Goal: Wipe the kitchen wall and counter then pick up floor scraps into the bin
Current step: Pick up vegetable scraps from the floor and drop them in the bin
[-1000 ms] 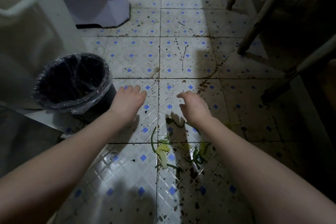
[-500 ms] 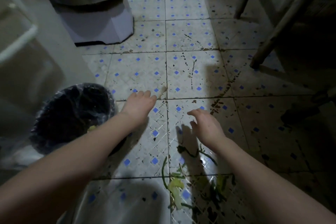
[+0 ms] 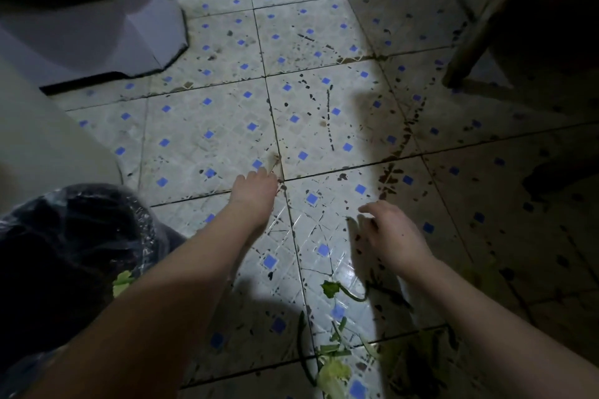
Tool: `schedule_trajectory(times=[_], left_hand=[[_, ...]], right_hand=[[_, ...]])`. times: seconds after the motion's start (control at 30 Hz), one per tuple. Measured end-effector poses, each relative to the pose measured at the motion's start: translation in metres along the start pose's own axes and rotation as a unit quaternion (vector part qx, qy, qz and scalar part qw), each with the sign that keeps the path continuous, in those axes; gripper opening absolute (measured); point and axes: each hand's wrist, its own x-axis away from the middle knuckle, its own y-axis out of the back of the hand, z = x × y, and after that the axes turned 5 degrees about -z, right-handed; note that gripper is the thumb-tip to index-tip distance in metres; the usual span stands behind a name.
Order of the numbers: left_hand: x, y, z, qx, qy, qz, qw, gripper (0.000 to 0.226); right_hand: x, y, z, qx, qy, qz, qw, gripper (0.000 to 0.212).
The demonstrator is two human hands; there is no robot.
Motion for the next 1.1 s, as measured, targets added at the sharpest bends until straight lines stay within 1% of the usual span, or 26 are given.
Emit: schedule_trajectory(times=[0.2, 0.37, 0.5, 0.6, 0.7, 0.8, 0.9, 0.97, 1.03, 1.1], left_hand=[[-0.013, -0.014, 0.003, 0.041, 0.012, 0.015, 0.999, 0.042], [-0.011, -0.013, 0.003, 0.042, 0.020, 0.012, 0.999, 0.039], [0.002, -0.016, 0.001, 0.048, 0.026, -0.016, 0.998, 0.037], [0.016, -0.019, -0.002, 0.062, 0.027, -0.048, 0.997, 0.043], [0.034, -0.023, -0.008, 0.073, 0.024, -0.052, 0.996, 0.044], [0.055, -0.026, -0.018, 0.080, 0.007, -0.054, 0.995, 0.048], [0.074, -0.027, -0.028, 0.094, -0.014, -0.061, 0.994, 0.050], [0.088, -0.027, -0.036, 0.102, -0.037, -0.064, 0.992, 0.051], [0.100, -0.028, -0.044, 0.098, -0.061, -0.071, 0.991, 0.053], [0.110, -0.029, -0.052, 0.109, -0.069, -0.073, 0.989, 0.050]], right_hand=[[0.006, -0.001, -0.012, -0.012, -0.026, 0.011, 1.000, 0.030], [0.006, -0.002, -0.011, -0.012, -0.019, 0.005, 1.000, 0.030], [0.008, -0.005, -0.009, -0.013, -0.008, 0.002, 1.000, 0.031], [0.012, -0.008, -0.009, -0.008, 0.009, 0.001, 1.000, 0.032], [0.018, -0.010, -0.007, 0.000, 0.017, 0.007, 1.000, 0.031], [0.027, -0.012, -0.007, 0.008, 0.031, 0.021, 0.999, 0.028], [0.035, -0.010, -0.008, 0.014, 0.033, 0.029, 0.999, 0.017], [0.038, -0.007, -0.009, 0.018, 0.028, 0.030, 0.999, 0.014], [0.042, -0.004, -0.010, 0.029, 0.034, 0.030, 0.999, 0.015], [0.044, -0.001, -0.012, 0.032, 0.037, 0.029, 0.998, 0.018]])
